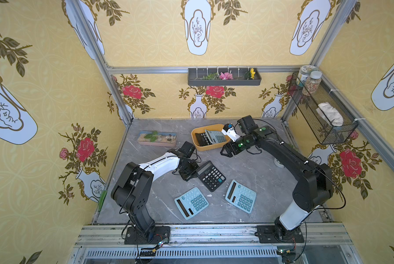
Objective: Put the calculator in the storage box
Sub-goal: Place the calculator in the storage box, then pick up the calculator at the center of the board.
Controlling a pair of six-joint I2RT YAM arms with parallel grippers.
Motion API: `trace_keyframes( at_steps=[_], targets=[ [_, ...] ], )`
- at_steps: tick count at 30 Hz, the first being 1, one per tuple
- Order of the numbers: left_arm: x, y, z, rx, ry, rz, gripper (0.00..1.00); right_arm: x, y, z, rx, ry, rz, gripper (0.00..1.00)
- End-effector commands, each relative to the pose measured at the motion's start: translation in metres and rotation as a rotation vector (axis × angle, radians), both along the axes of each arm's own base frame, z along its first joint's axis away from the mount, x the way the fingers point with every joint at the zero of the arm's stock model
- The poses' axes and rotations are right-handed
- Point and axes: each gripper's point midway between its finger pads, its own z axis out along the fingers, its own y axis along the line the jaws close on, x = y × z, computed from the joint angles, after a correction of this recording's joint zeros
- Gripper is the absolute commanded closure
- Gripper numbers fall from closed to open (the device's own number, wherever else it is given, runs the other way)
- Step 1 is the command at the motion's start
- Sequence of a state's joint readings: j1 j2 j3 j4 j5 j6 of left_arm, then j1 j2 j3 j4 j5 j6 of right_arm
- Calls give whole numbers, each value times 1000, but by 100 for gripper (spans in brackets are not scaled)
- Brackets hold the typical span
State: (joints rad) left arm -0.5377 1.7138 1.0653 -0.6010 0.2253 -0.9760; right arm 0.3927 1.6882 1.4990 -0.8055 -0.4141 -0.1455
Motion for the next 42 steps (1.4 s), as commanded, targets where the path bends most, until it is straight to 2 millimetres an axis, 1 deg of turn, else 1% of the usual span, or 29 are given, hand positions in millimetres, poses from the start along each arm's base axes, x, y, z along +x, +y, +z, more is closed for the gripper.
trace_keyframes(
  at_steps=[1, 5, 8, 15, 20, 24, 28, 32, 35, 39, 42],
  targets=[
    [-7, 1, -13, 13, 44, -13, 100, 4, -1, 3, 10, -15, -18, 15],
    [0, -3, -23, 15, 47, -11, 100, 3, -7, 4, 13, -14, -36, 15],
    [10, -9, -26, 11, 38, -6, 100, 0, -12, 2, 14, -12, -37, 14],
    [36, -27, -22, -15, 7, -33, 100, -7, -19, -4, 17, -20, 20, 14],
    [49, -39, -25, -34, 3, -43, 100, -6, -16, -15, 13, -2, 77, 14],
    [56, -56, -28, -52, 2, -63, 100, -4, -9, -24, 22, 27, 107, 17],
    [64, -72, -28, -71, -8, -75, 100, -2, -7, -33, 18, 40, 119, 18],
    [71, -89, -20, -99, -26, -91, 100, -2, -4, -37, 26, 49, 126, 21],
    [73, -98, -12, -119, -39, -103, 100, -4, -5, -45, 25, 70, 132, 23],
    [71, -97, 8, -134, -60, -115, 96, -7, -6, -59, 14, 96, 143, 27],
    [64, -87, 23, -123, -69, -123, 93, -5, -8, -69, 7, 109, 159, 28]
  ],
)
